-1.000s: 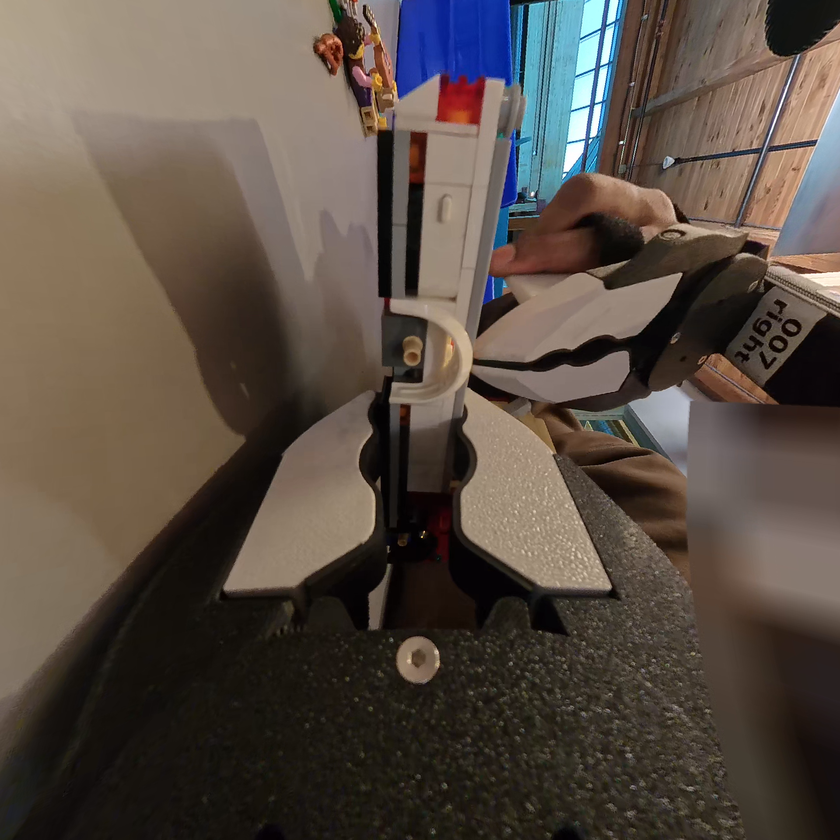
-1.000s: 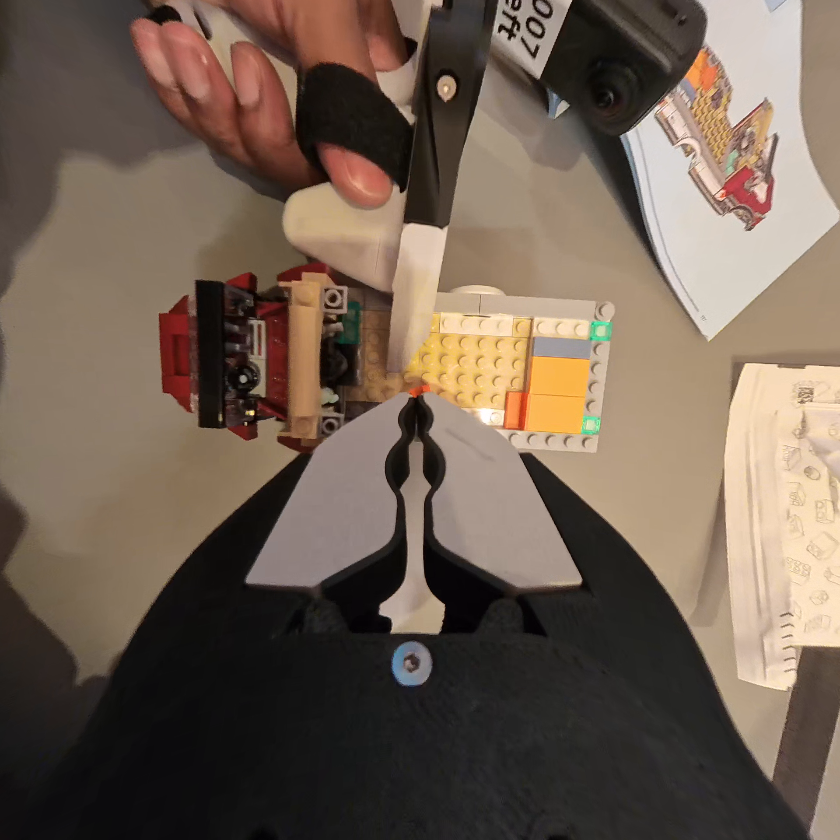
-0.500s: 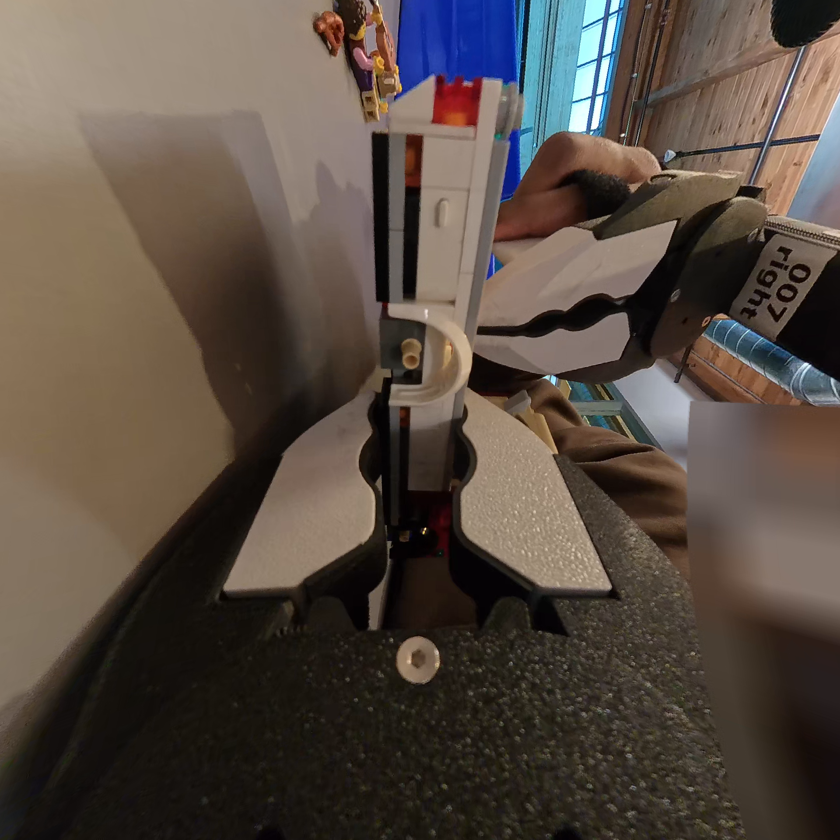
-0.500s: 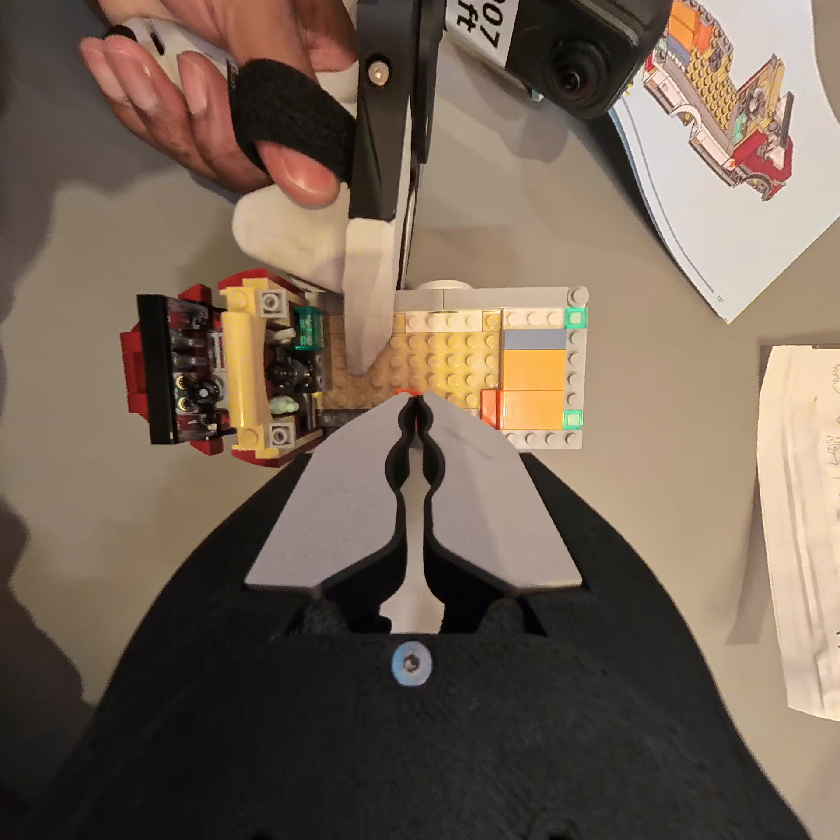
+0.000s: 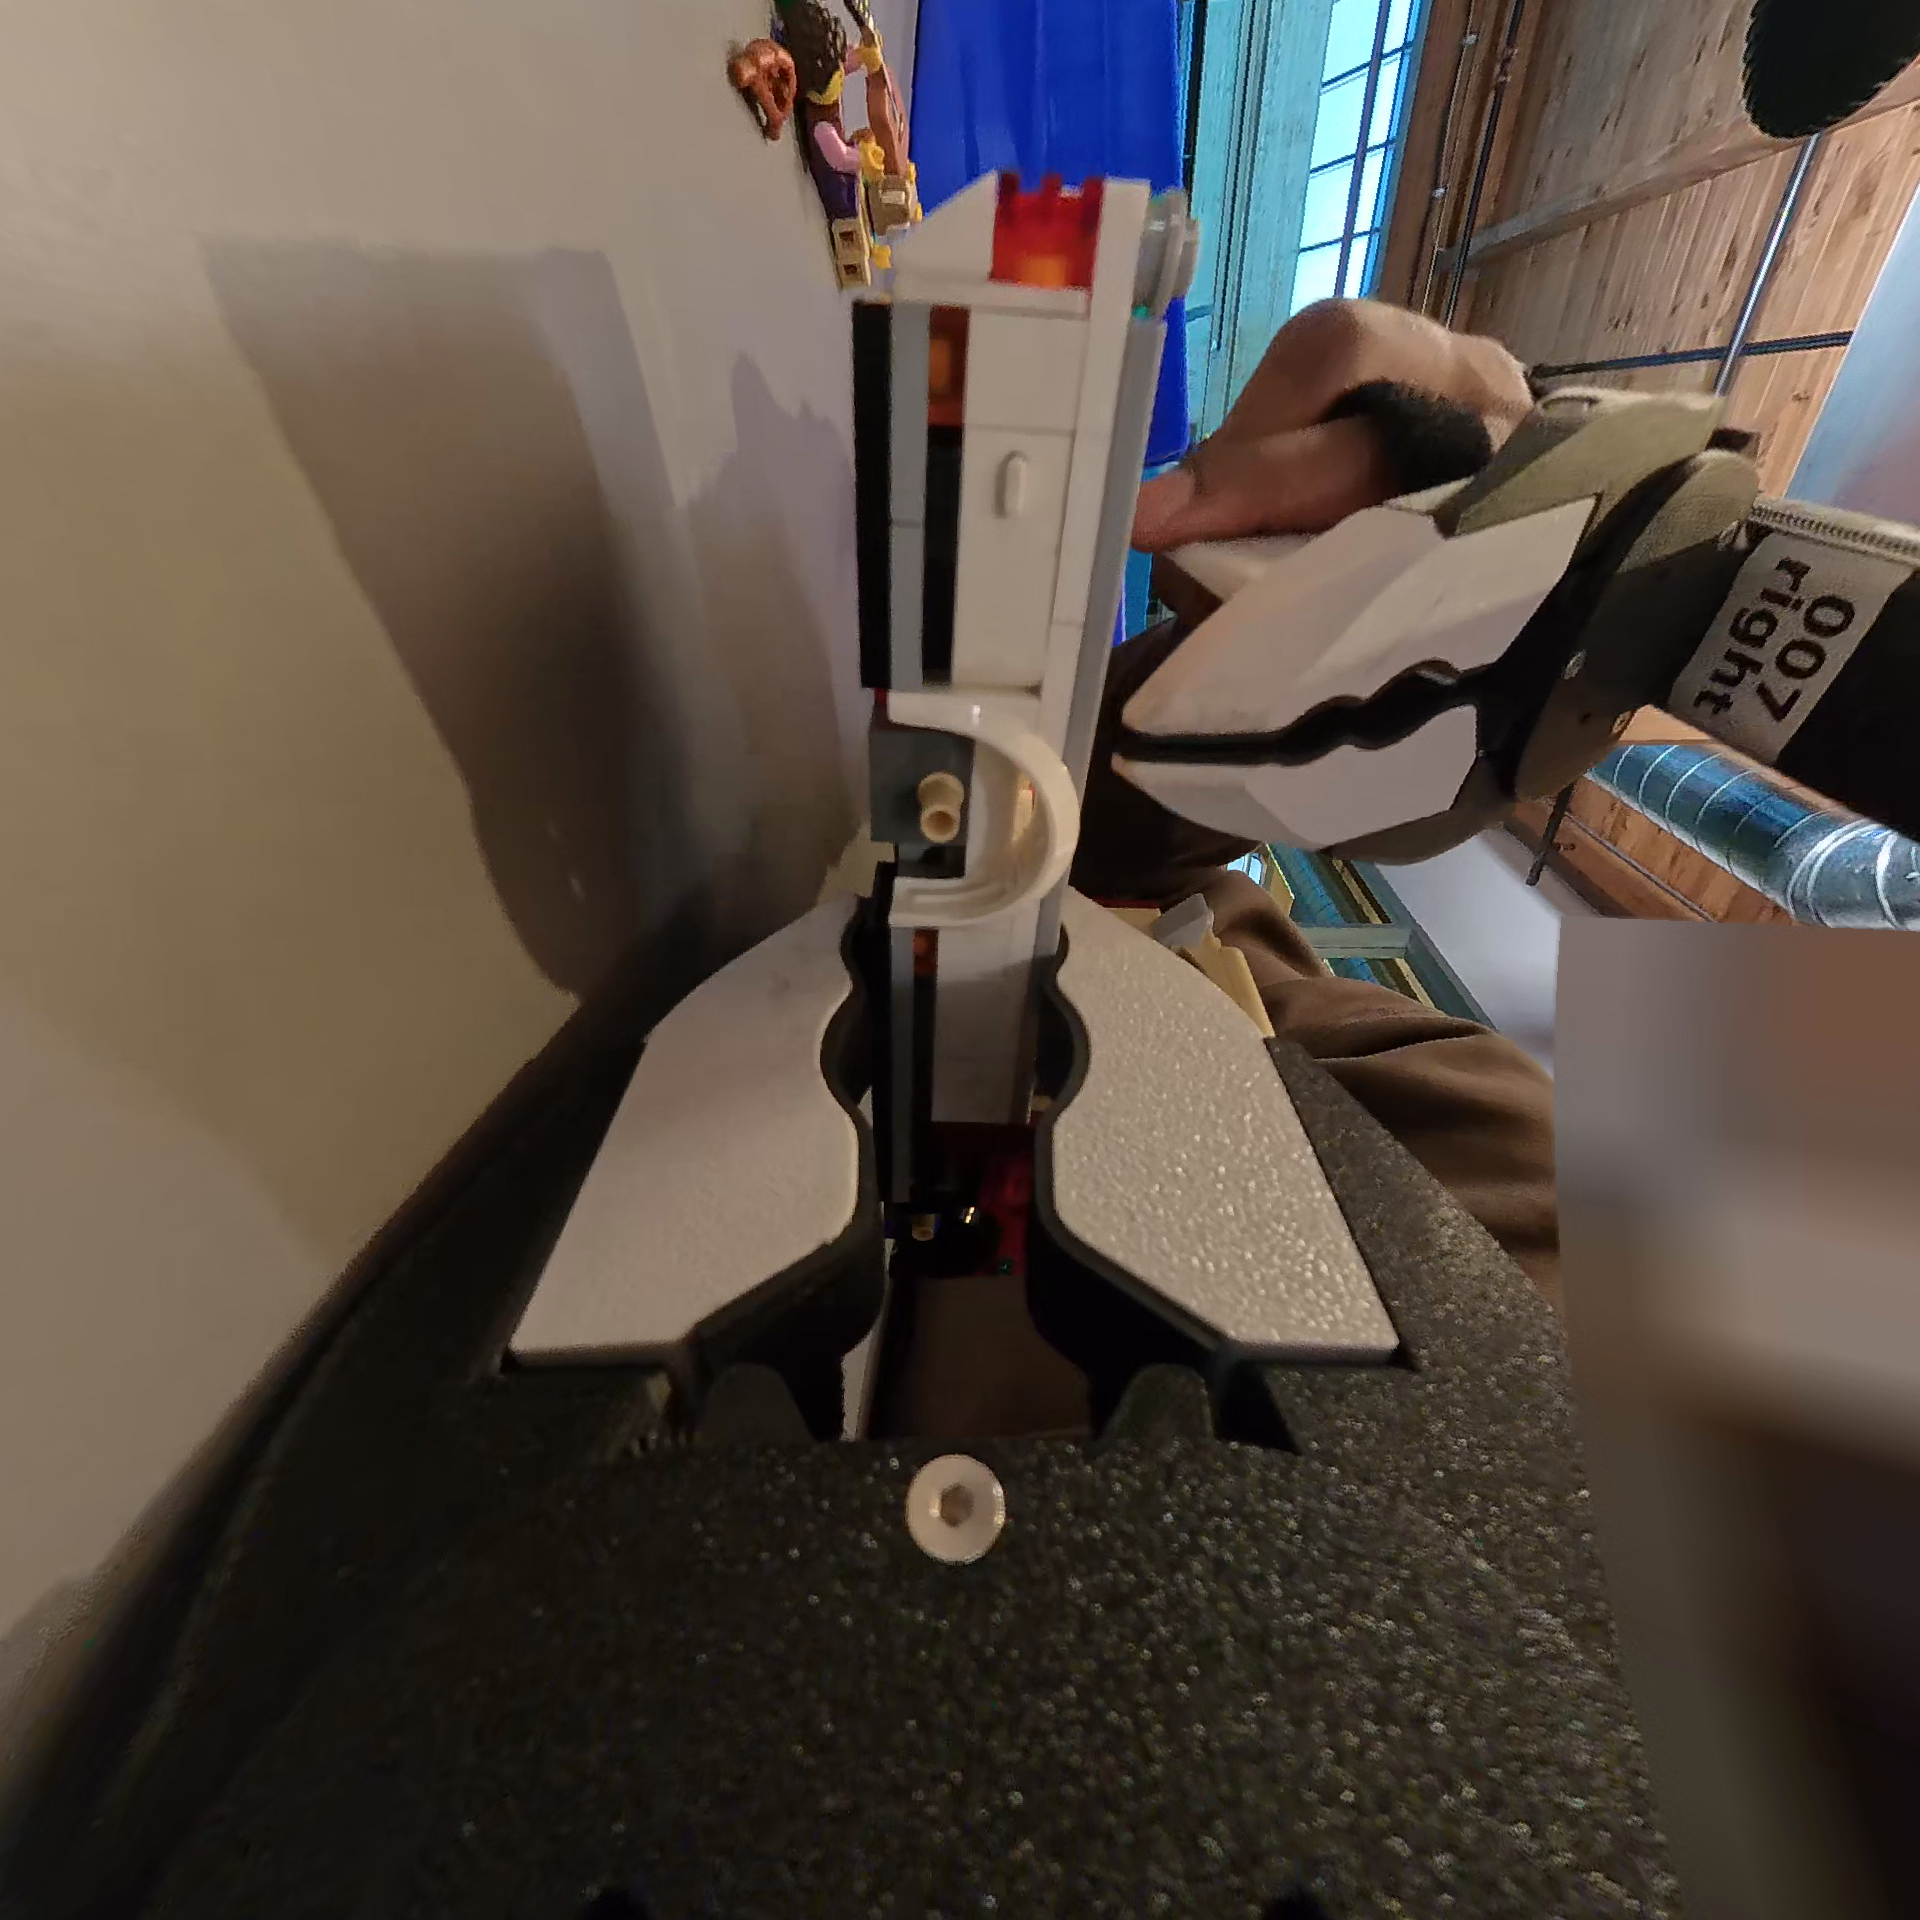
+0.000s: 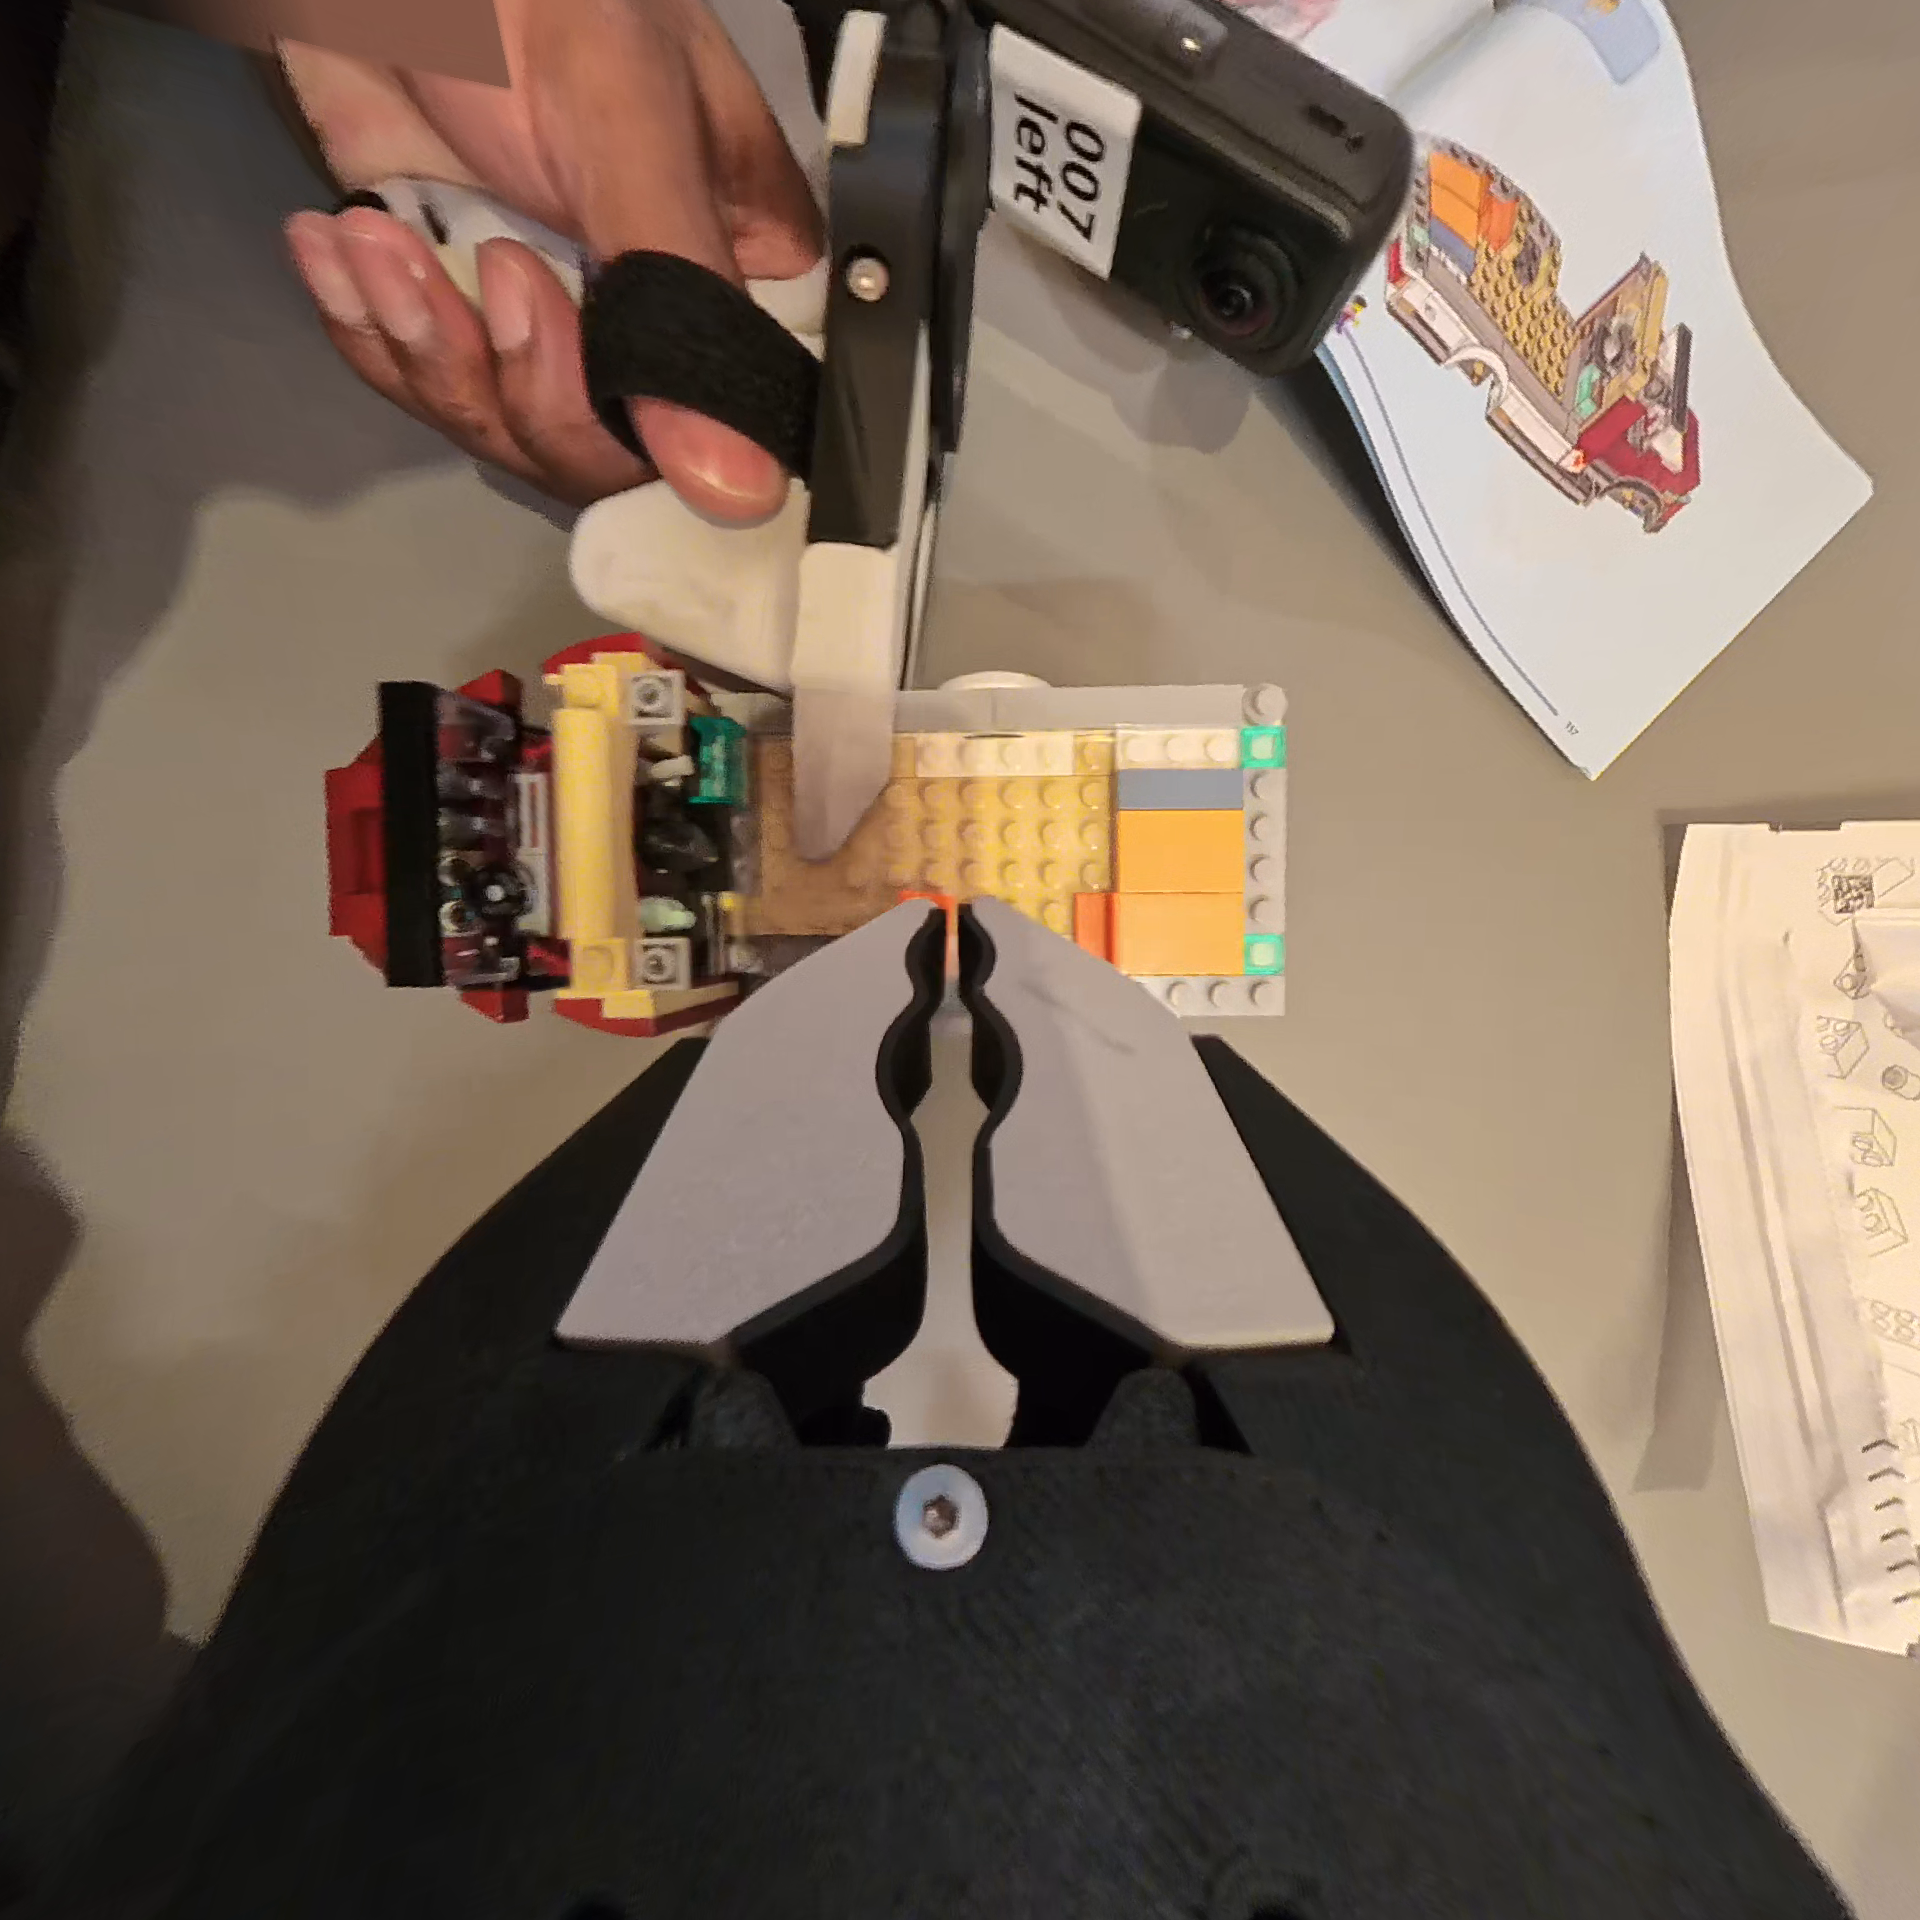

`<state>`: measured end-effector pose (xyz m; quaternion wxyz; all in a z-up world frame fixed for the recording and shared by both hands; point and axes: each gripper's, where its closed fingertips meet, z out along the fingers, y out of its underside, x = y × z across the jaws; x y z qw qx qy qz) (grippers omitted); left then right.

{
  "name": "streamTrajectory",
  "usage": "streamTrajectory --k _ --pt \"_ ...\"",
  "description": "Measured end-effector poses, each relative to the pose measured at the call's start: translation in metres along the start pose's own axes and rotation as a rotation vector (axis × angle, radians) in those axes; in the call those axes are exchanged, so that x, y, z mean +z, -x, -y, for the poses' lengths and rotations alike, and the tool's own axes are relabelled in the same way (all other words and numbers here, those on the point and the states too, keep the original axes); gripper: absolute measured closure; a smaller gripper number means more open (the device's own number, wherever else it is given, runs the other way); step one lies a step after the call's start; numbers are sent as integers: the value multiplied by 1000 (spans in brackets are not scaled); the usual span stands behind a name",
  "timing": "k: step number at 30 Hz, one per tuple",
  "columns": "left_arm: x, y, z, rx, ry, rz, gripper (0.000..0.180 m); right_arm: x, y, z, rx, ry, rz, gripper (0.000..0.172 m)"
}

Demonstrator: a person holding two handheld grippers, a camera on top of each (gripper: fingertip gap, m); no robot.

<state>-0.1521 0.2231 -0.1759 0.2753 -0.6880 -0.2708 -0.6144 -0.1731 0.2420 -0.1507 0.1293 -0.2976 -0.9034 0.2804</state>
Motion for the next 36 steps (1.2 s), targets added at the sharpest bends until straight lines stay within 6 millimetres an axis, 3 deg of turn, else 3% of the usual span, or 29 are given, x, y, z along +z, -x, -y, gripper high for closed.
streamTrajectory --k 5,12,36 --pt "0 0 0 -2 -2 1 153 7 14 -3 -77 52 19 169" --pt "0 0 0 -2 -2 -1 153 8 13 -4 -92 71 -4 166" --pt "3 -2 -6 34 26 4 153 6 -10 -8 -40 90 -71 171"
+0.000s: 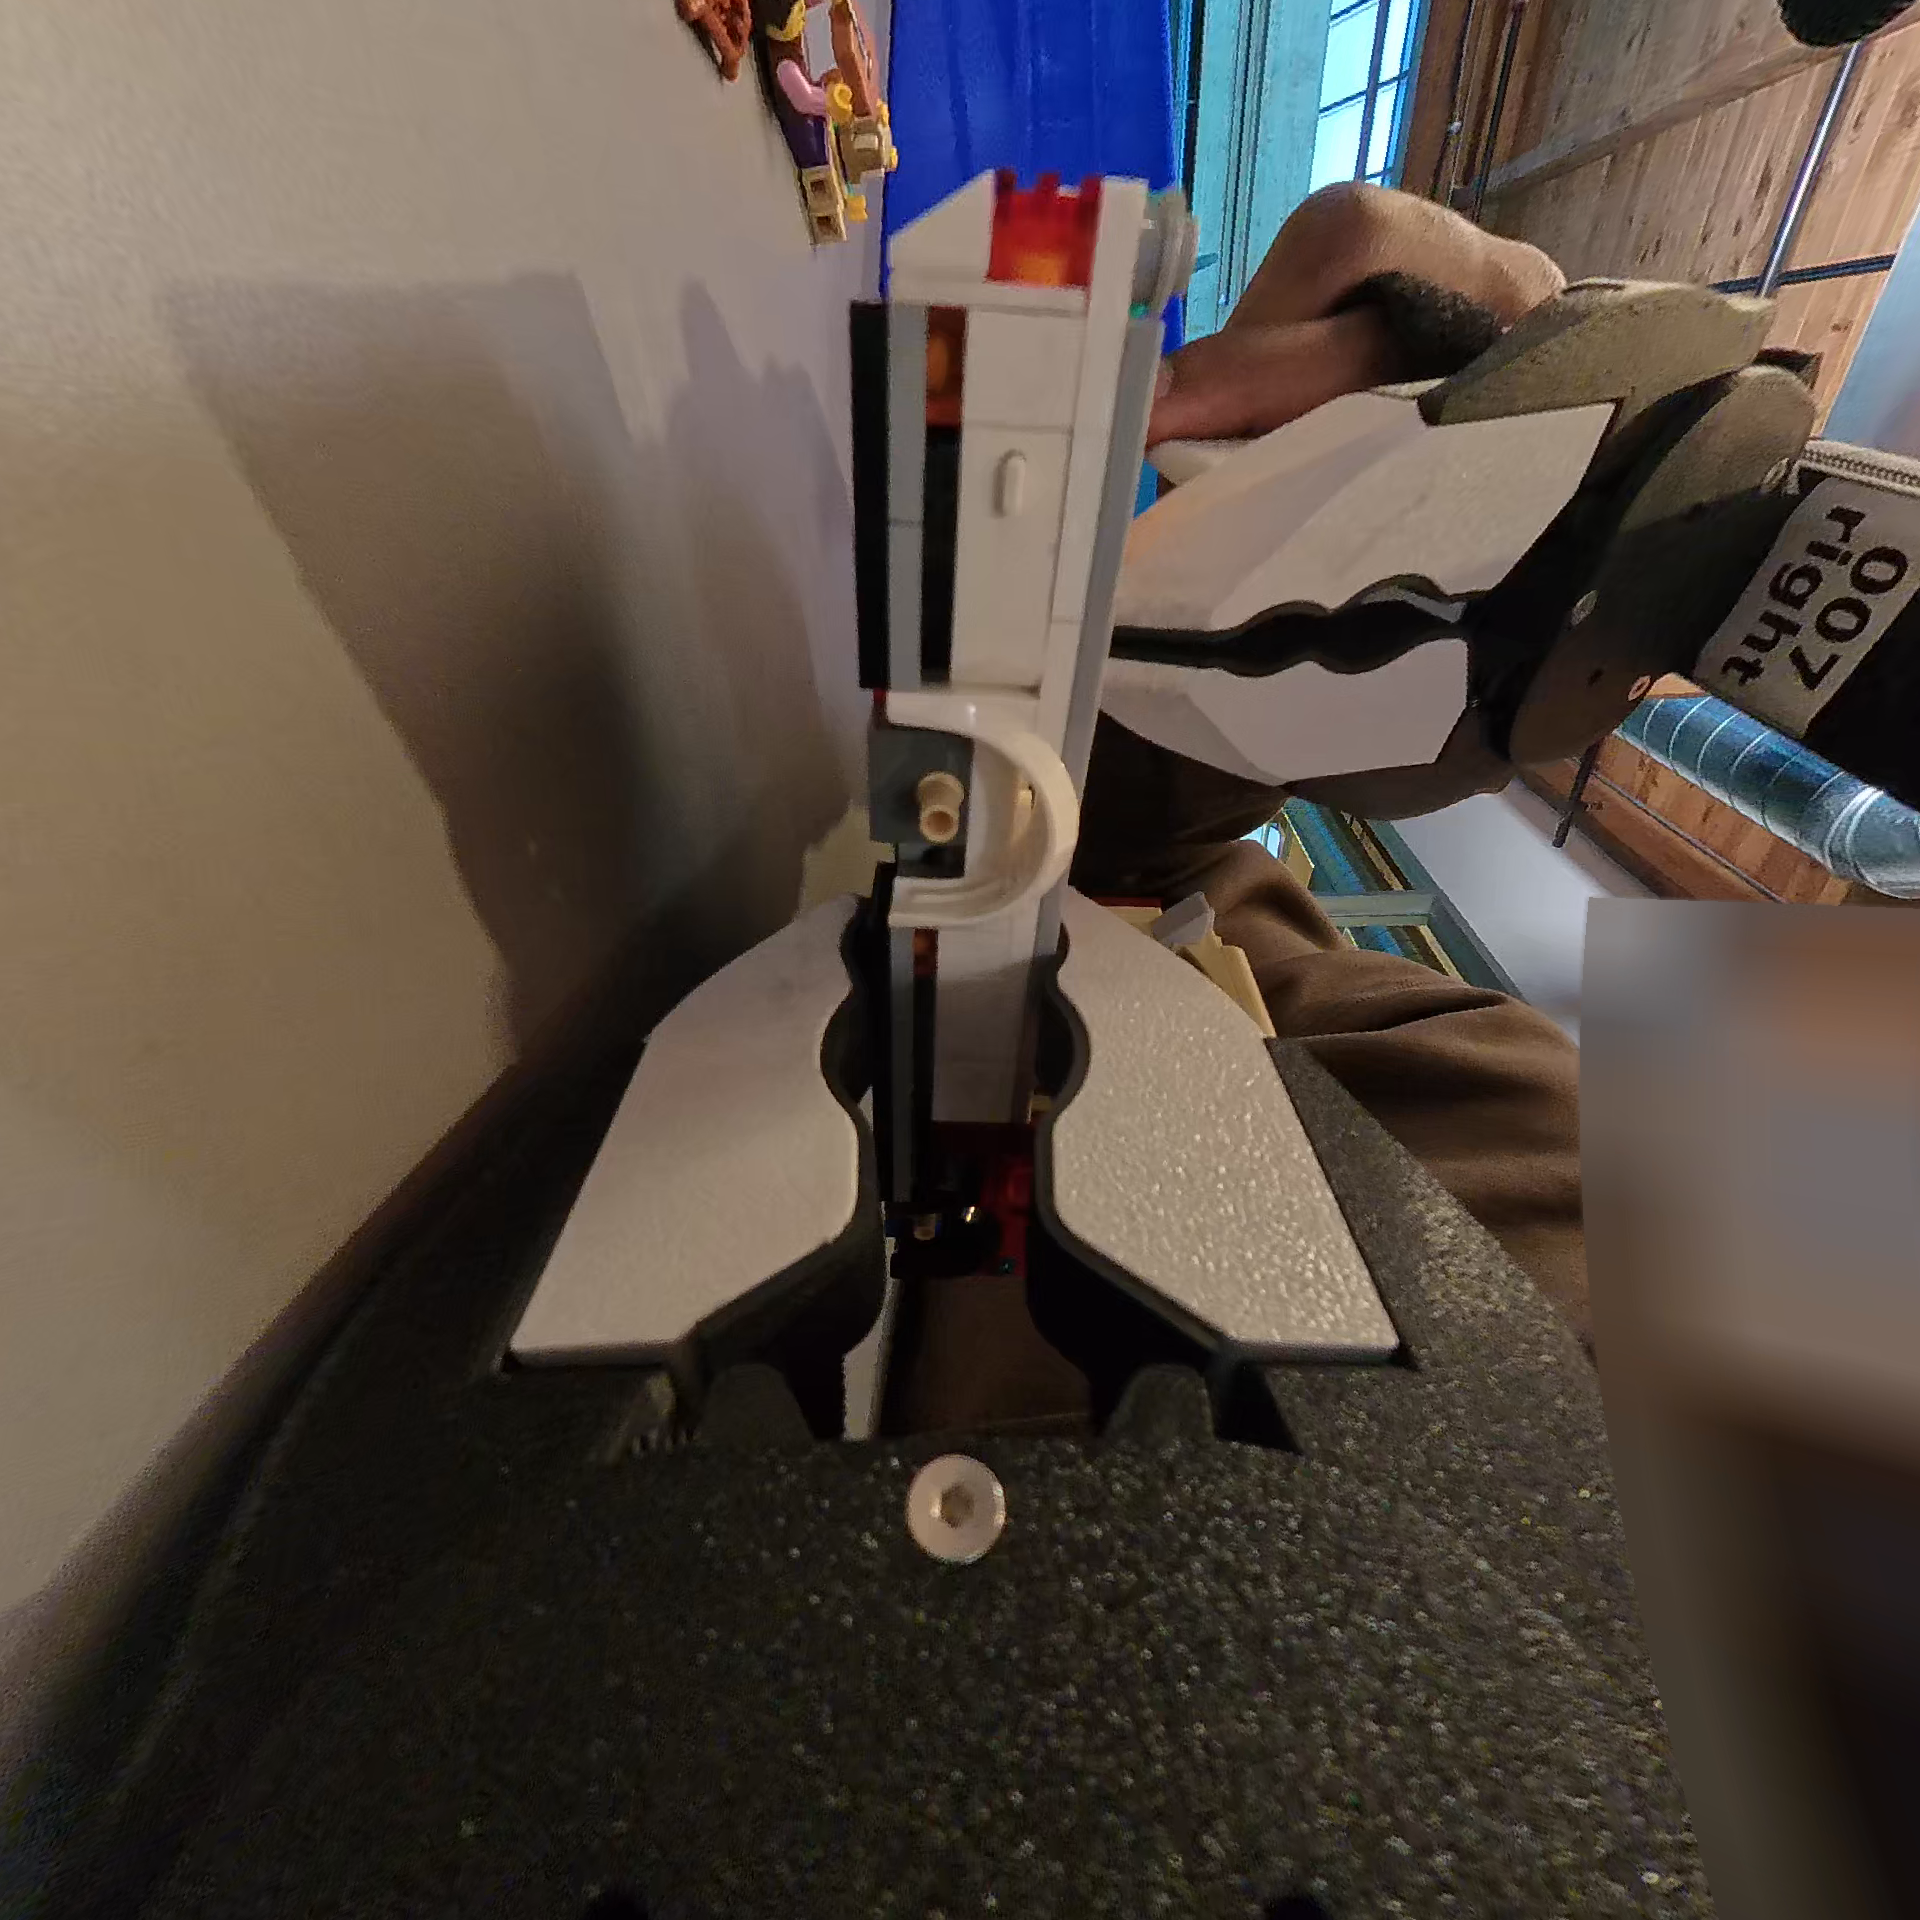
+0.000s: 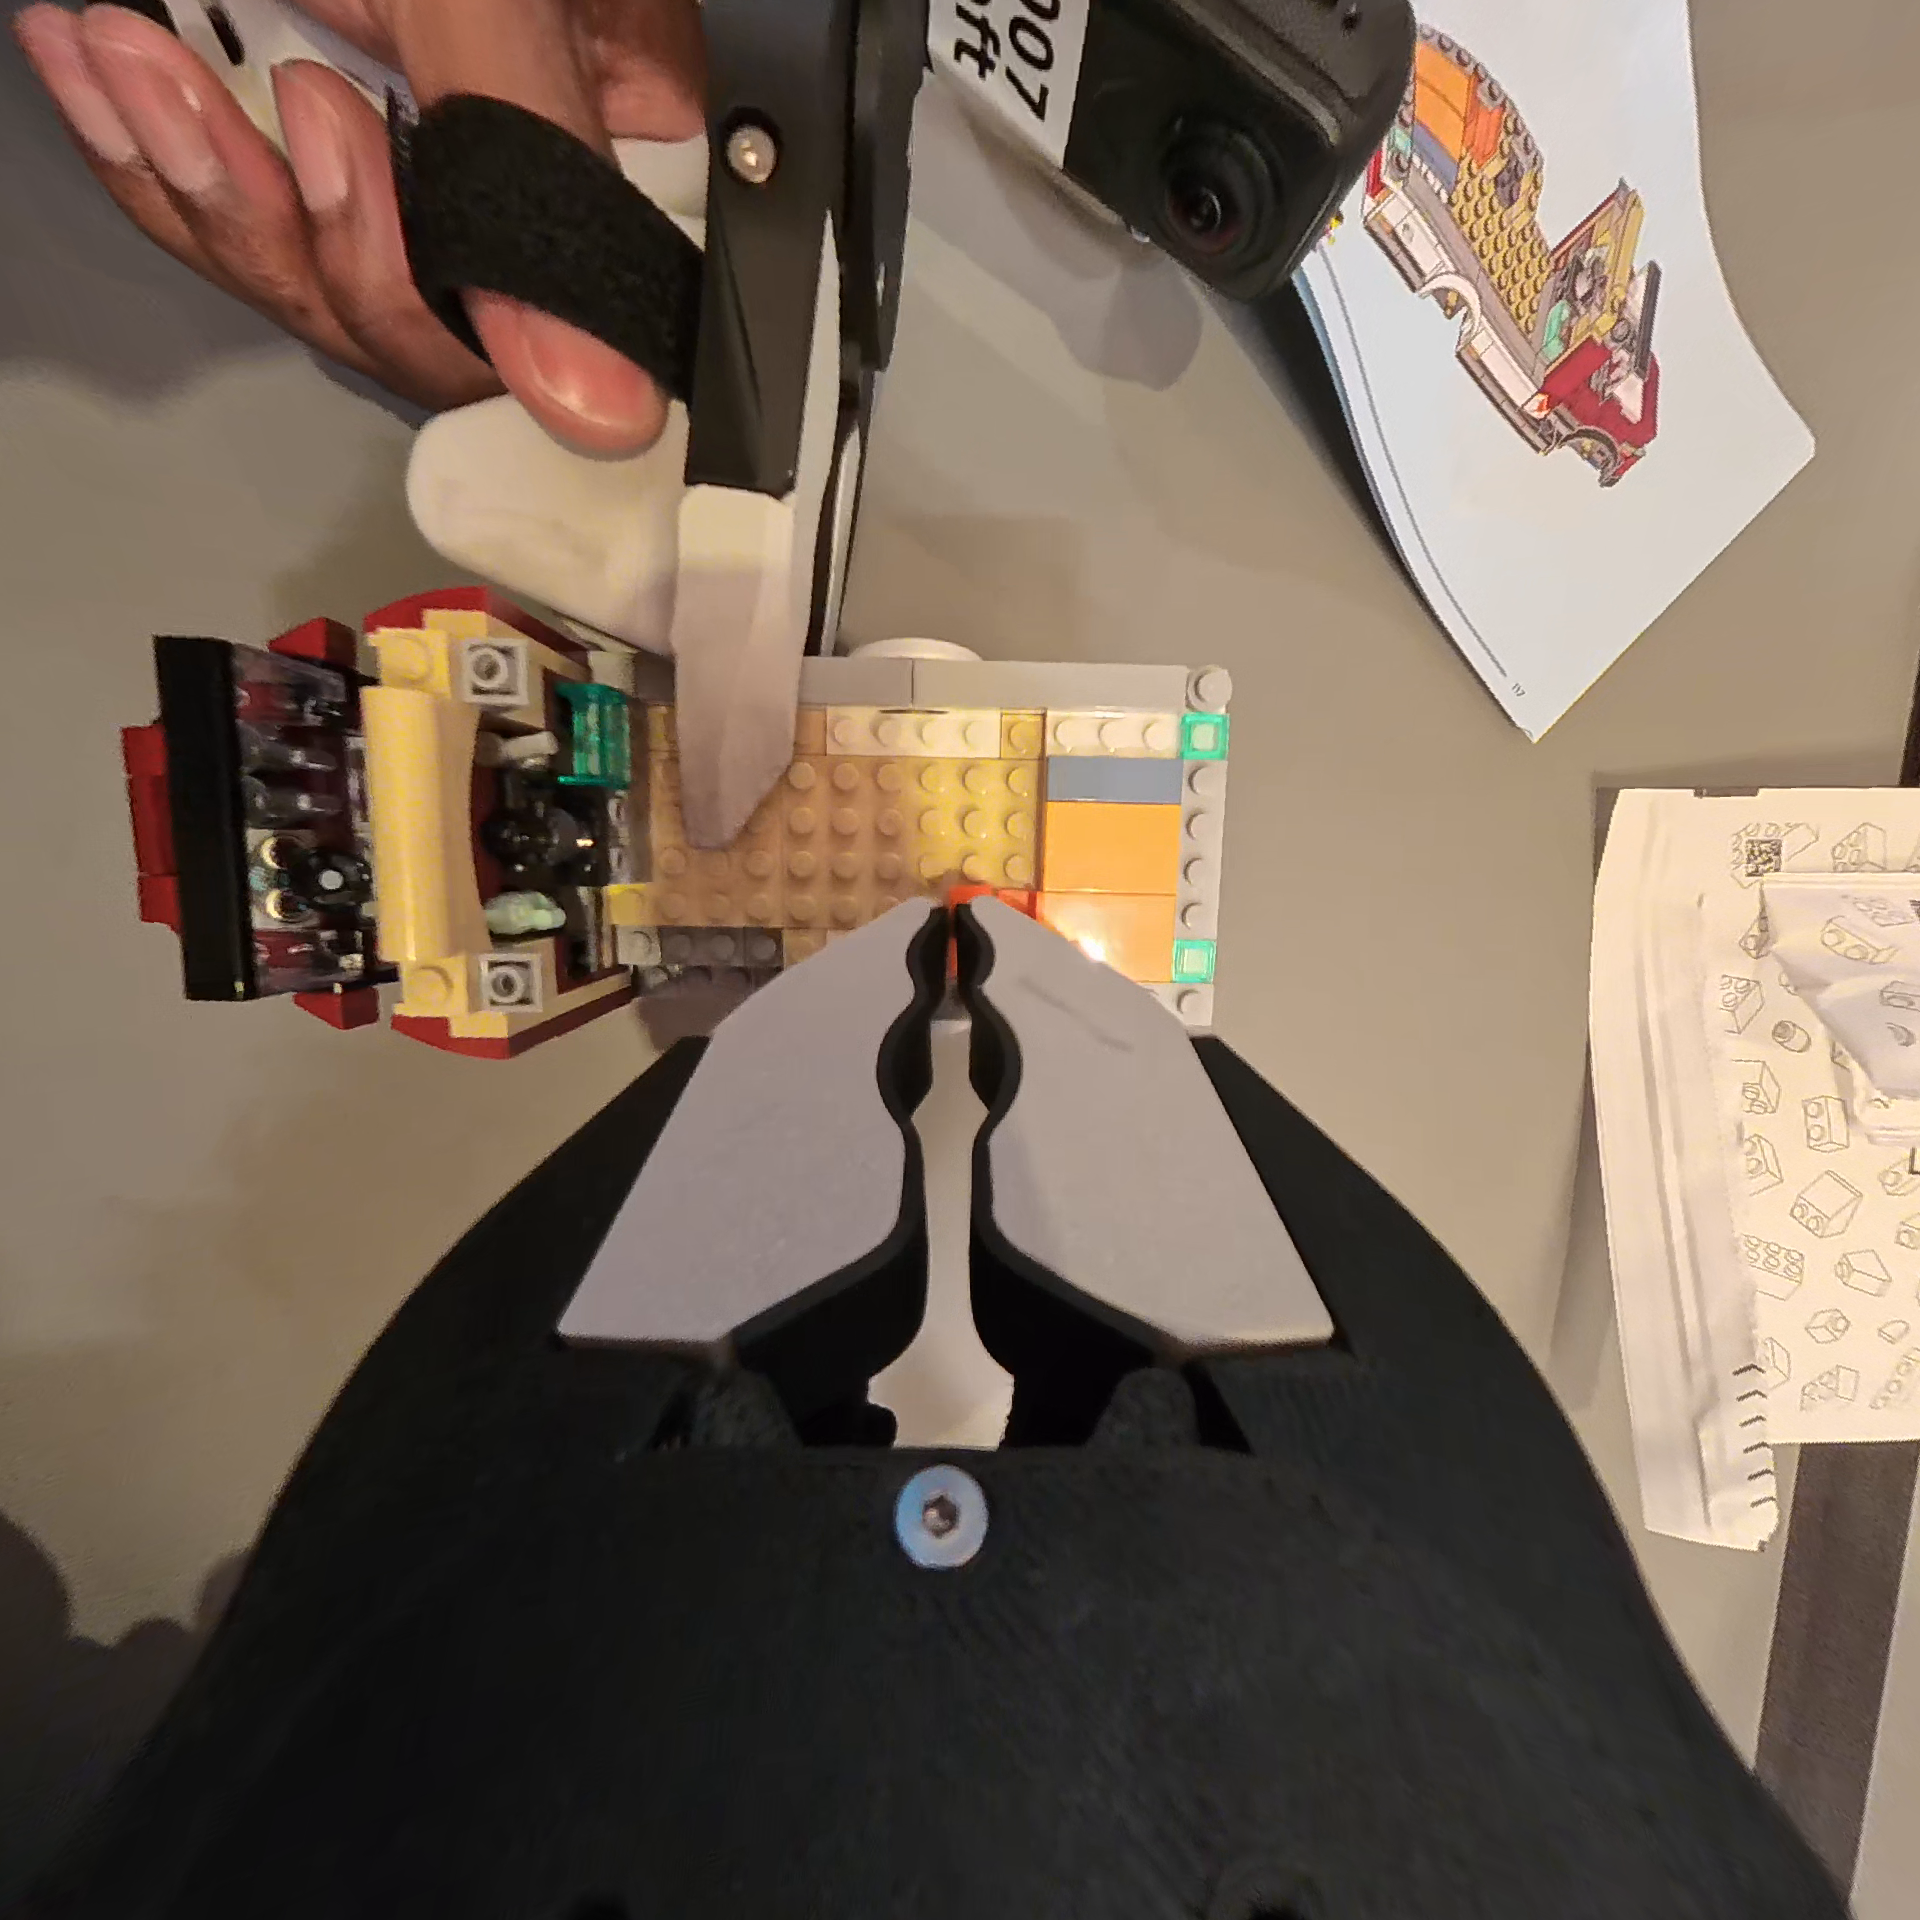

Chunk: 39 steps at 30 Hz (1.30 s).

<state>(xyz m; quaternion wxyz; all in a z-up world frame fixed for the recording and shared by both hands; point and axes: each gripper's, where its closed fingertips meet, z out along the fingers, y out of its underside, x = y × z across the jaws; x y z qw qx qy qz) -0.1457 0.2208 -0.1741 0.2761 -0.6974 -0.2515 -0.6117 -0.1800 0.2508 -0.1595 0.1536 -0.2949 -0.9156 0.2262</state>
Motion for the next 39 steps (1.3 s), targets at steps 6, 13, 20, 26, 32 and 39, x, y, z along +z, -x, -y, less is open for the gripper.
streamTrajectory --k 6,13,20,26,32,39 --pt "1 -1 -2 16 12 1 153 -1 0 0 7 4 7 170" --pt "2 -2 -5 64 34 6 153 -2 2 0 26 -18 37 170" --pt "4 -3 -8 122 54 17 152 -4 3 3 26 -35 47 170" --pt "4 -6 -8 162 61 23 152 -7 3 5 23 -53 55 170" --pt "5 -3 -9 191 71 45 152 -7 4 5 17 -45 64 170" --pt "5 -6 -8 209 69 37 152 -8 3 6 32 -62 68 170"
